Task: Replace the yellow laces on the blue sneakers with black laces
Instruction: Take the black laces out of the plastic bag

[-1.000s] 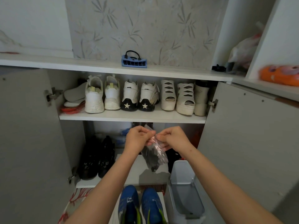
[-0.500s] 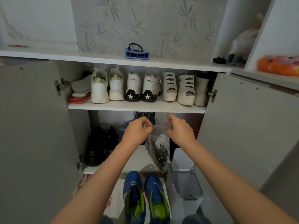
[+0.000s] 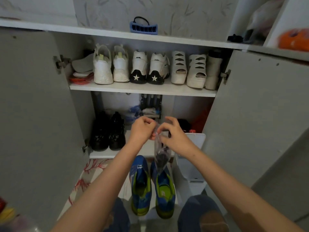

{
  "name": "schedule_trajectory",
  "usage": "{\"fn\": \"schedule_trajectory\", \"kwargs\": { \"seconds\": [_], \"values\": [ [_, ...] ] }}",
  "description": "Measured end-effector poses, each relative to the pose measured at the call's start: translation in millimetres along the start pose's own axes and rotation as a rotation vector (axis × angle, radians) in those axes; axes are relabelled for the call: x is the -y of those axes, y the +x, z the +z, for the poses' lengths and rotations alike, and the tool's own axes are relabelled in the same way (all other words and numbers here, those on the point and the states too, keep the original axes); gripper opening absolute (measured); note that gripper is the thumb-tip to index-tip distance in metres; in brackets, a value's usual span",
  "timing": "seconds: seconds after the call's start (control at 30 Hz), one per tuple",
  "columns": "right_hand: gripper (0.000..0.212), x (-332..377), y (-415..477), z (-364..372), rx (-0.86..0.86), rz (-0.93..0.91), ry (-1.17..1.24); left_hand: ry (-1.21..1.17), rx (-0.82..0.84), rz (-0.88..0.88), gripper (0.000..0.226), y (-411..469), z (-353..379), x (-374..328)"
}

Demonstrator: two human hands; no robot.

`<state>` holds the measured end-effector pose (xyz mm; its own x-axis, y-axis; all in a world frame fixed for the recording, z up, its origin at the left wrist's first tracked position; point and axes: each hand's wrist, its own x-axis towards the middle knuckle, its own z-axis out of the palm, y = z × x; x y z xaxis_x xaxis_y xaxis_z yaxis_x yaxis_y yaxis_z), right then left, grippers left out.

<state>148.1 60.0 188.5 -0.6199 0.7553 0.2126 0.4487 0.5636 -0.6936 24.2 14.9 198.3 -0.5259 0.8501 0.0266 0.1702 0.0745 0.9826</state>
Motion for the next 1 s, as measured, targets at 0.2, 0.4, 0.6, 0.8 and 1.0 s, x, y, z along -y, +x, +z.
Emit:
{"fn": "schedule_trajectory", "kwargs": {
  "seconds": [0.2, 0.4, 0.6, 0.8, 1.0],
  "values": [
    [0.037, -2, -14, 9, -0.024, -0.082, -0.223, -0.026, -0.022, -0.037, 0.013, -10, 4, 14],
    [0.012, -15, -4, 23, 0.246, 0.381, 0.162, -0.086, 0.094, -0.003, 0.02, -18, 12, 18],
    [0.016, -42, -6, 35, 0.158, 0.37, 0.445, -0.229, 0.156, -0.024, 0.03, -18, 4, 33],
    [0.053, -65, -6, 35, 0.113, 0.346, 0.77, -0.159, 0.145, -0.46, 0.04, -16, -7, 87],
    [0.05, -74, -7, 50, 0.329, 0.266, 0.566, -0.282, 0.061, -0.368, 0.021, -10, 1, 101]
  ]
}}
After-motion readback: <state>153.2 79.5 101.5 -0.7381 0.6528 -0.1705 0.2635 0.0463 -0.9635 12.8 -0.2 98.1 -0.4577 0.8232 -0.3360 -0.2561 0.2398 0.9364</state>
